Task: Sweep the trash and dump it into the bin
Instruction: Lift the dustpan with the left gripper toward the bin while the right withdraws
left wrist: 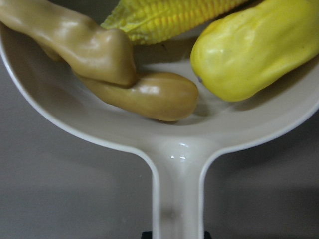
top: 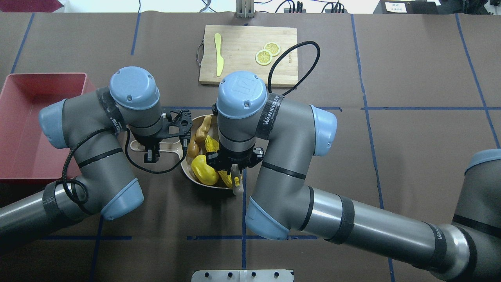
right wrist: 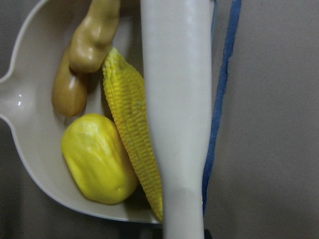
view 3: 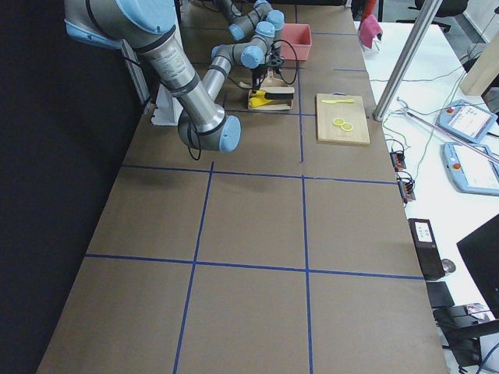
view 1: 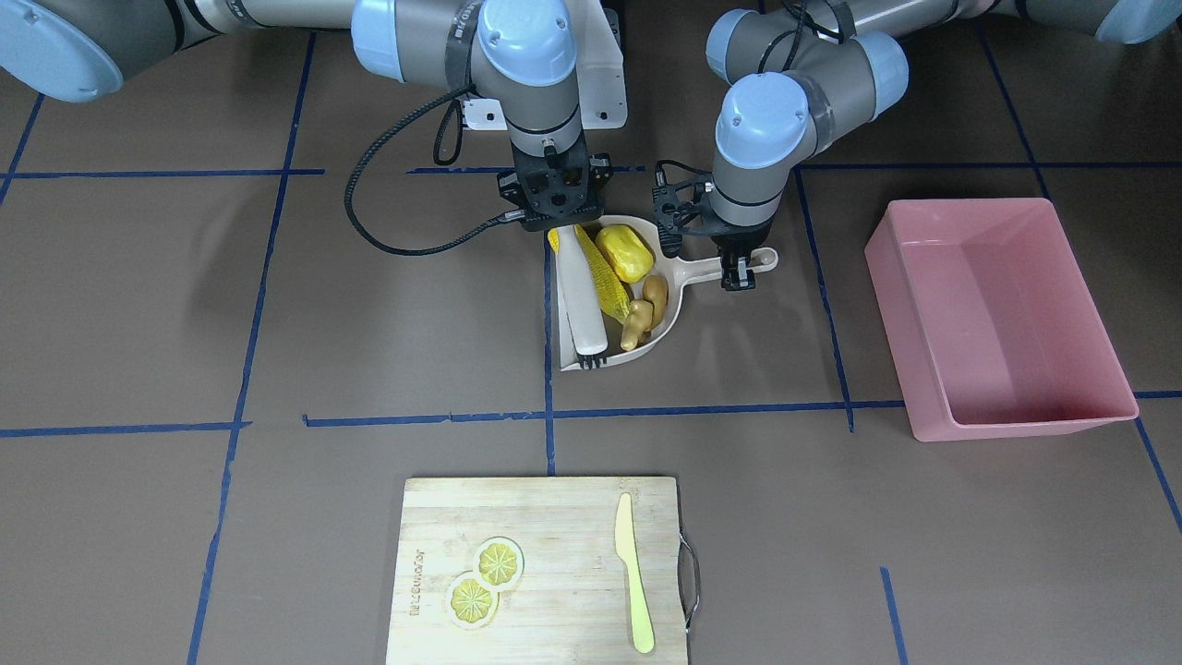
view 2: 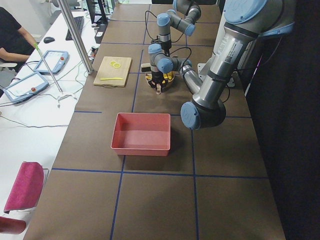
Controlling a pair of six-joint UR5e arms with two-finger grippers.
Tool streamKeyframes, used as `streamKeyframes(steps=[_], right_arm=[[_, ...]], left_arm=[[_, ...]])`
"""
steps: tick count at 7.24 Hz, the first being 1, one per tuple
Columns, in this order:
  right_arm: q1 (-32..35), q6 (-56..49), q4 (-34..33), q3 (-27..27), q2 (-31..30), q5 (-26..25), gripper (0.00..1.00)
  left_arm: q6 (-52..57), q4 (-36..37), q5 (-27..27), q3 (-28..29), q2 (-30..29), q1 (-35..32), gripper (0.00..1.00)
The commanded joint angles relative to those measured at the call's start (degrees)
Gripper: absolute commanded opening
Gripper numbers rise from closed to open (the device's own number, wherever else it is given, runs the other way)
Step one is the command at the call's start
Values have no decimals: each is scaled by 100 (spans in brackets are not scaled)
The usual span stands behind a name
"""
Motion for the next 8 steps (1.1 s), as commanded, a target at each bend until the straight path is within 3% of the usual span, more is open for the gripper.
streamKeyframes(steps=[1,4,6,8], right_arm=[[247,0,-61,175,-53,177,0],[994,-35,-929,1086,-297,661,0],[1416,-158,-1694,2132,-1051,662,0],[1716,-324,-1749,2530,-1685,636,0]], left_arm=[[-8,-140,-363,11,47,-39,0],[-17,-359,-865,11,56,-145,0],[-8,-377,-1294,-76,56,-337,0],[-78,-368,-1699,-173,56,-714,0]])
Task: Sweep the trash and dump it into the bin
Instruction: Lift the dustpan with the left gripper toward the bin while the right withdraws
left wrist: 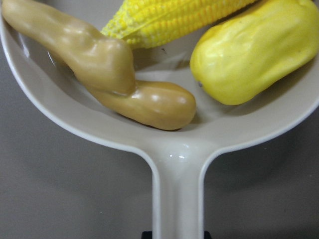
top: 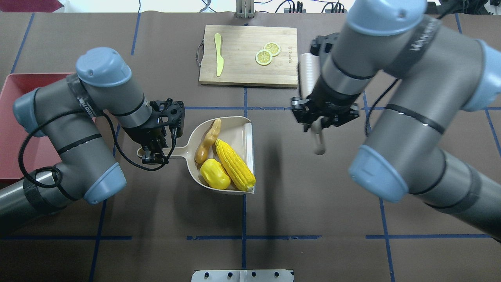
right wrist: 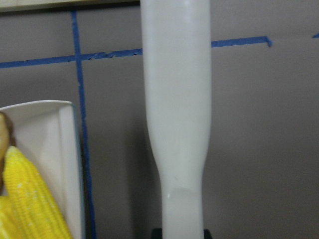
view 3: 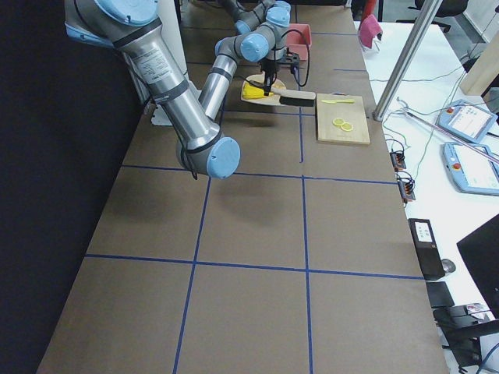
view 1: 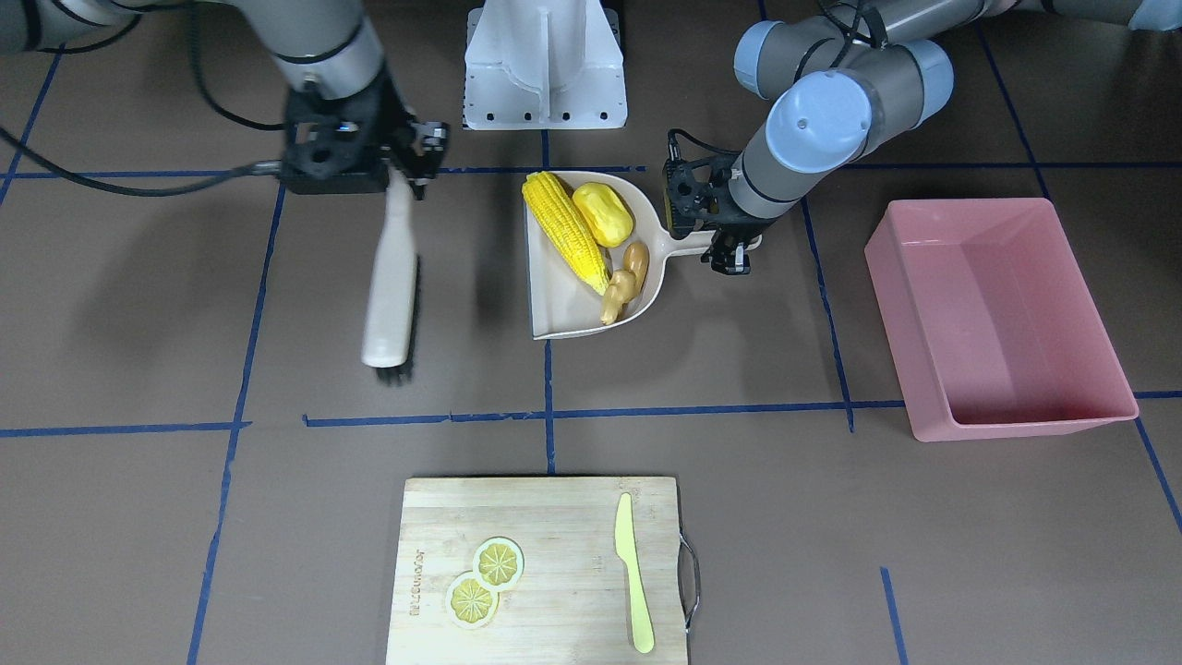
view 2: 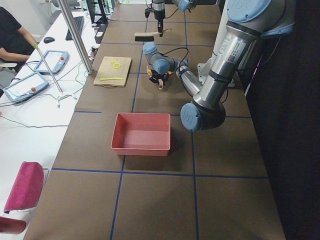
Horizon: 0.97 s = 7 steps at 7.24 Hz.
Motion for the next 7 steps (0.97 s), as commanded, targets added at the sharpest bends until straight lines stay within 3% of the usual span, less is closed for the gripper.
streamKeyframes(steps=[1,4,7], right_arm=[[351,-297,-120,358,-488,-11,0],[756,-790,-595,964,-1068,-11,0],[801,-940,-569,1140,-1499,-2,0]], left_arm=[[-376,-9,-249,-190,0,-391,0],[-1633,9,-266,-1233,472,-1023,0],[-2330,9,-941,-1966,1561,-2147,1]])
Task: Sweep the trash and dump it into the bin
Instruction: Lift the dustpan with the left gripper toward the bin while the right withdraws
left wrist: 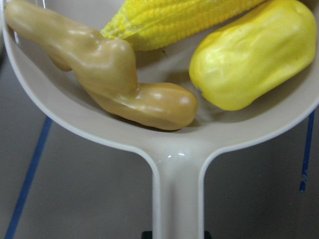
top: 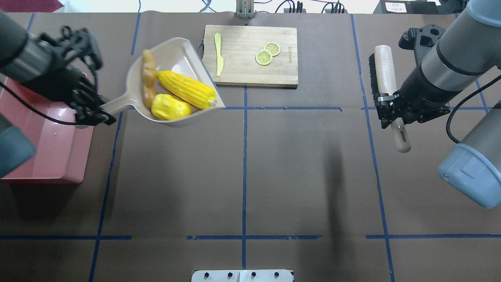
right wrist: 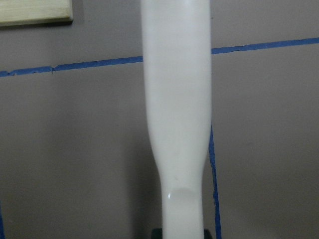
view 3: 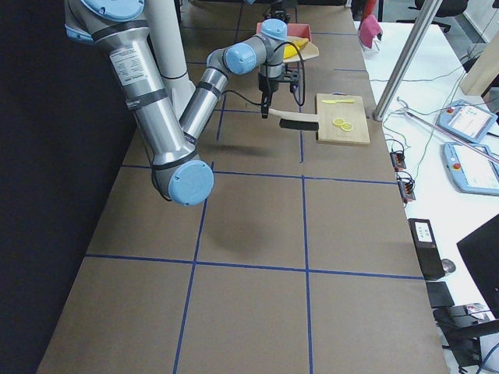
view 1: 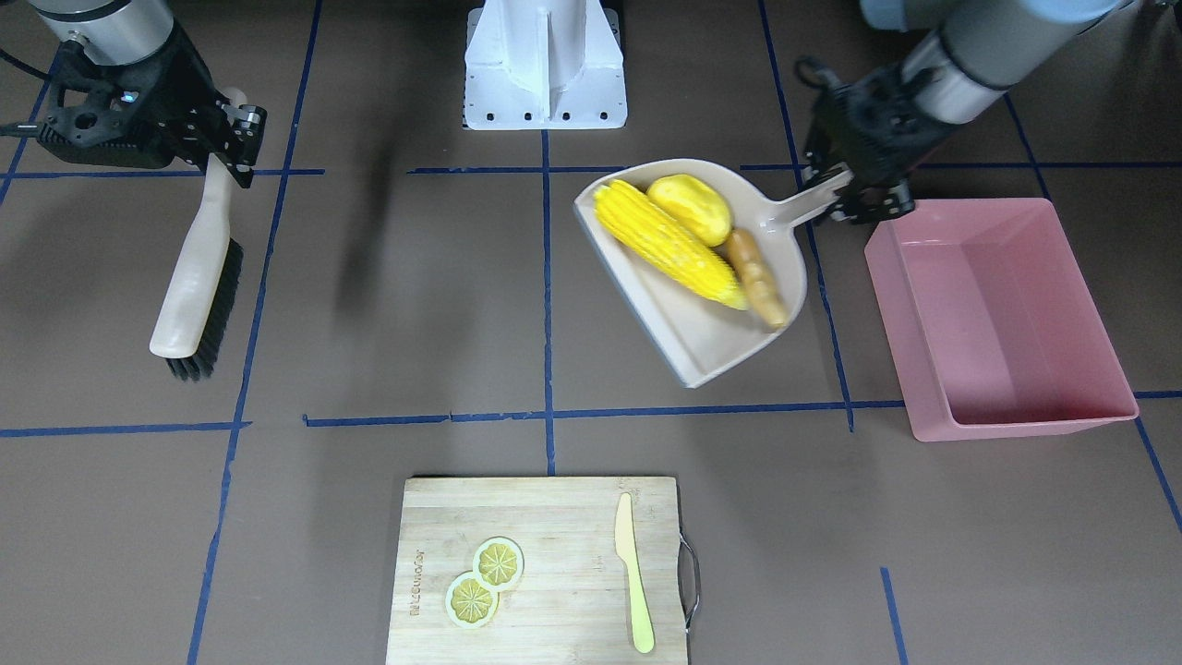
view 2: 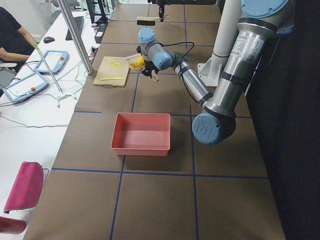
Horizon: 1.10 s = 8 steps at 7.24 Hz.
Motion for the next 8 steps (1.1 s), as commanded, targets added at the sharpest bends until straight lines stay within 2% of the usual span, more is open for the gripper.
streamKeyframes(steps=[1,2,4,6,7,8], right_arm=[[16,-178,58,93,-316,7,0],[24,-466,58,120,-605,7,0],[24,-800,163,478,-1491,-28,2],[59,-838,1457,472,-2623,-28,2],[77,-812,2056,384,-3003,-19,2],[103,-812,2158,270,-3015,-10,2]], left_arm=[[-222,0,-608,-307,788,-987,1],[-144,0,-803,-333,1088,-1453,2],[-47,9,-805,-701,1790,-1677,1],[627,35,-744,-782,2590,-2175,1],[909,88,-726,-678,2828,-2683,1],[938,88,-639,-511,2953,-3088,2]])
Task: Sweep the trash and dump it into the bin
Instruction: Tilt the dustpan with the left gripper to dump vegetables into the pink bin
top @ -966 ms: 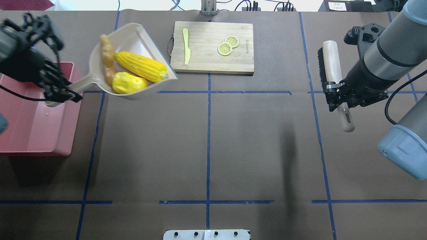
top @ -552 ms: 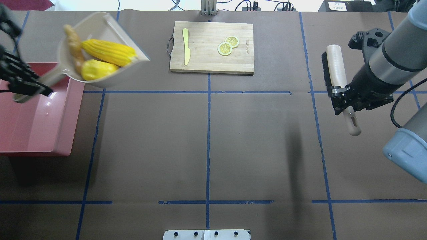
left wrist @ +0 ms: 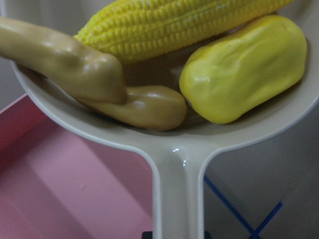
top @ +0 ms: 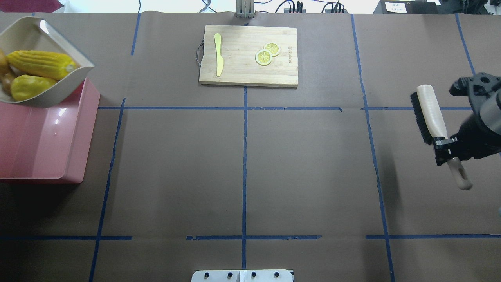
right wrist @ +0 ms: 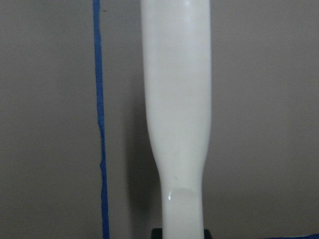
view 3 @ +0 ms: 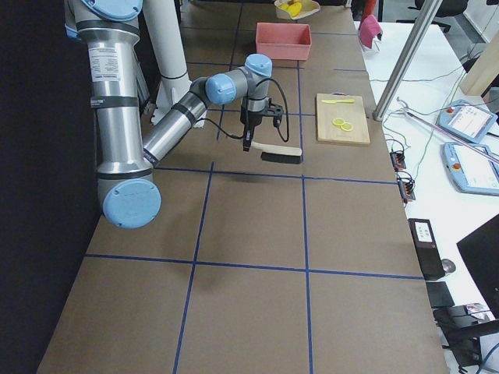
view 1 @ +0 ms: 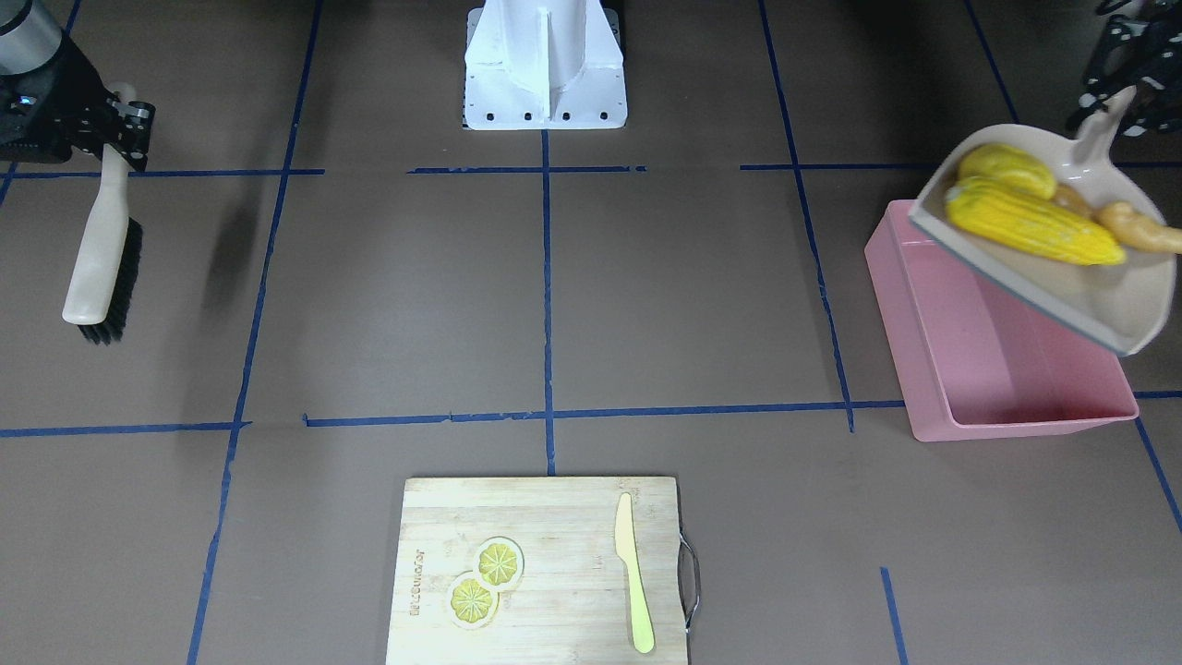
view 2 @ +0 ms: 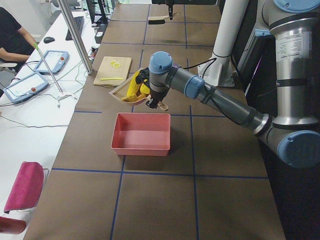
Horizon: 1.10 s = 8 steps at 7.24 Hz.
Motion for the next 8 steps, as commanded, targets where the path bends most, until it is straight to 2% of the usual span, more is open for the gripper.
streamKeyframes(steps=[1,3,5,7,8], right_arm=[[48,-5,399,-186,-244,10,2],[57,-6,407,-257,-331,140,3],[48,-14,407,-266,-367,150,3],[48,-23,407,-284,-367,159,3],[57,-14,547,-371,-367,159,3]], left_arm=[[189,21,488,149,430,-601,2],[792,21,1472,131,852,-602,1],[1206,90,2221,26,968,-558,1],[1567,990,3395,-411,933,-200,0],[1578,1518,3802,-744,889,133,0]])
